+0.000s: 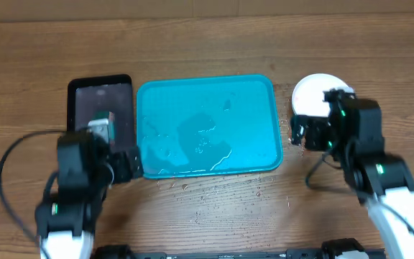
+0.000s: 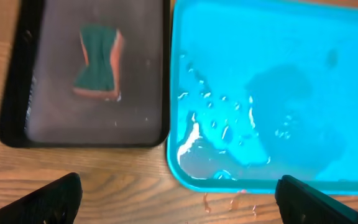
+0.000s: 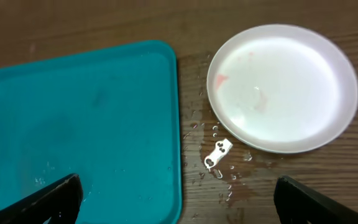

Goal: Clean dirty plates on tray and stack at the side

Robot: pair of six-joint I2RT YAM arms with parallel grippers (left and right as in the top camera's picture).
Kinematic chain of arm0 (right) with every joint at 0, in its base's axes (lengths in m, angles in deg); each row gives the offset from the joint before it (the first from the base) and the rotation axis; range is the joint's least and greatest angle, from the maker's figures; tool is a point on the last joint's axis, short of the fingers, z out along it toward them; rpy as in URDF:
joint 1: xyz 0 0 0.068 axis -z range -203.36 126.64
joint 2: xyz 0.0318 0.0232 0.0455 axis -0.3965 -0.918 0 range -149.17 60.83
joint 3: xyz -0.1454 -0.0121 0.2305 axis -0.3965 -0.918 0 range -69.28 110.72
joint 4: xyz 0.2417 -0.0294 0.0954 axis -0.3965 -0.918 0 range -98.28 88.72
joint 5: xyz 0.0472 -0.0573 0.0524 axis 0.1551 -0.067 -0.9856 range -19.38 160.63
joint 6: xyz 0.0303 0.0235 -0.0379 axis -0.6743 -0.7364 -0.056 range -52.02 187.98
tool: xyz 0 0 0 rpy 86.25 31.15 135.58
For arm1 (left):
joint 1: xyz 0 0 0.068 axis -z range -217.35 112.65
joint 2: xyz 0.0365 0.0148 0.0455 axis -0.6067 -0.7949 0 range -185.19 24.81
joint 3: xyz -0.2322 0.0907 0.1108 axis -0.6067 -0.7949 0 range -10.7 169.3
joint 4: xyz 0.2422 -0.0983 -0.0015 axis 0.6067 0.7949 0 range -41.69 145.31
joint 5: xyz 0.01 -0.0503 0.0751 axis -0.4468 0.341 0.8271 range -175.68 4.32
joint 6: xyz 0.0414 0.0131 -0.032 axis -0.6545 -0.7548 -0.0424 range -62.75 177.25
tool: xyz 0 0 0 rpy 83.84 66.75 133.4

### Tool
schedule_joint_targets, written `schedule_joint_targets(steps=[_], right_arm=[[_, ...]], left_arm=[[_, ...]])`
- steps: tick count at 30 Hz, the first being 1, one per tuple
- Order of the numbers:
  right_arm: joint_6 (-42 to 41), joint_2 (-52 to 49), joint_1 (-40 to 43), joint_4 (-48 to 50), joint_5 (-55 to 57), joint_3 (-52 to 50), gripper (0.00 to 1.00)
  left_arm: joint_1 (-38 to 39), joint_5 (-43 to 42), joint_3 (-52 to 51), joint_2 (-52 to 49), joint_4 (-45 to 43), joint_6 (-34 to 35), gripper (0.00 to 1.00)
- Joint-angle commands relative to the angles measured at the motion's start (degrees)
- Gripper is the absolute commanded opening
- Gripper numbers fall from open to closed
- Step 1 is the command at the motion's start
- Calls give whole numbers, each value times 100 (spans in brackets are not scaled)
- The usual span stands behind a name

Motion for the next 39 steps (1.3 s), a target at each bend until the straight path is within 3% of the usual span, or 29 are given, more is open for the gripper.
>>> schedule_joint_targets(steps=[1, 9, 27, 34, 39], right_arm=[[-24, 544, -22, 68, 192, -98, 100], [-24, 693, -24, 66, 190, -98, 100], [-22, -273, -24, -59, 190, -105, 100], [-22, 459, -22, 195, 190, -201, 100], [-22, 1751, -22, 1488, 190, -994, 100]], left_arm=[[-7, -39, -310, 774, -136, 101, 100], [-7, -37, -317, 1062, -15, 101, 100], [-7, -39, -317, 960, 55, 101, 100], [-7, -37, -317, 960, 55, 101, 100], [-7, -39, -317, 960, 57, 101, 100]])
